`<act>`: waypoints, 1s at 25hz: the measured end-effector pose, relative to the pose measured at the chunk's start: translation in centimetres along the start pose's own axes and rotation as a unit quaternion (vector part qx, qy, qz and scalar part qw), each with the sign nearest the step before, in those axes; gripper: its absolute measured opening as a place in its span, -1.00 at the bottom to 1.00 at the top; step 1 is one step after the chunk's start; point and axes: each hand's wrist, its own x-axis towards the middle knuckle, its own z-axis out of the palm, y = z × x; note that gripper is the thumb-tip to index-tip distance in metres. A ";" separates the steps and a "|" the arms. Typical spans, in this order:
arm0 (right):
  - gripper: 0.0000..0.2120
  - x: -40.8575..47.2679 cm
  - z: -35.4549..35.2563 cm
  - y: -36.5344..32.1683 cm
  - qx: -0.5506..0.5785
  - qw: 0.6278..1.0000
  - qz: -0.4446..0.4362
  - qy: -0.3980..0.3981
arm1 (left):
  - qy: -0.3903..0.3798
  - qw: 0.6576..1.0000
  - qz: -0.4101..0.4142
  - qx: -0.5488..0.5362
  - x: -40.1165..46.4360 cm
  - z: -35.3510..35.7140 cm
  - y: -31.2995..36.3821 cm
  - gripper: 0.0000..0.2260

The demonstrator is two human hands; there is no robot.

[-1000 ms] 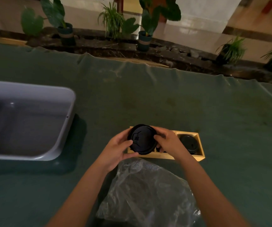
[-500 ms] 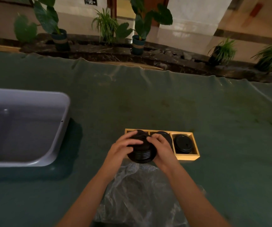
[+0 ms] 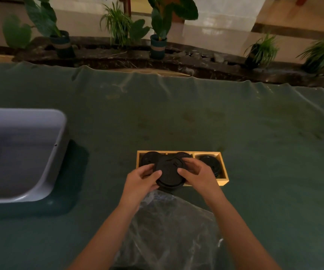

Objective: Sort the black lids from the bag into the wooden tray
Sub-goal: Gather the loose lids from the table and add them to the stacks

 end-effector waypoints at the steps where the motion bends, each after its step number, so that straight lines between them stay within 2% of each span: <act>1: -0.64 0.2 -1.1 0.2 -0.026 1.000 -0.010 0.008 | -0.002 1.000 0.004 -0.002 0.1 0.8 -0.4 -0.77; 4: -0.64 0.8 -4.9 1.4 -0.056 0.997 -0.036 0.028 | -0.017 0.998 0.027 0.049 0.4 4.3 -1.8 -0.68; 8: -0.68 4.3 -10.5 3.5 -0.022 0.999 -0.029 0.037 | 0.032 0.977 0.096 0.190 2.0 11.8 -3.3 -0.74; 10: -0.70 7.0 -12.9 4.8 -0.050 0.998 -0.022 0.032 | 0.064 0.962 0.107 0.242 2.9 15.4 -4.1 -0.80; 12: -0.72 9.5 -14.8 6.2 -0.087 0.996 -0.019 -0.009 | 0.106 0.958 0.068 0.255 3.9 18.2 -5.4 -0.83; 15: -0.74 12.3 -15.9 8.0 -0.150 0.984 -0.039 -0.093 | 0.165 0.963 0.000 0.211 4.8 20.4 -7.4 -0.85; 18: -0.70 14.5 -16.0 8.6 -0.204 0.967 -0.054 -0.140 | 0.220 0.941 -0.022 0.255 5.4 21.3 -8.3 -0.82; 21: -0.68 15.6 -15.8 9.0 -0.268 0.948 -0.075 -0.151 | 0.250 0.933 -0.050 0.254 5.6 22.0 -8.8 -0.79; 25: -0.63 15.6 -15.2 9.9 -0.333 0.927 -0.109 -0.133 | 0.278 0.910 -0.051 0.304 5.8 22.3 -8.9 -0.86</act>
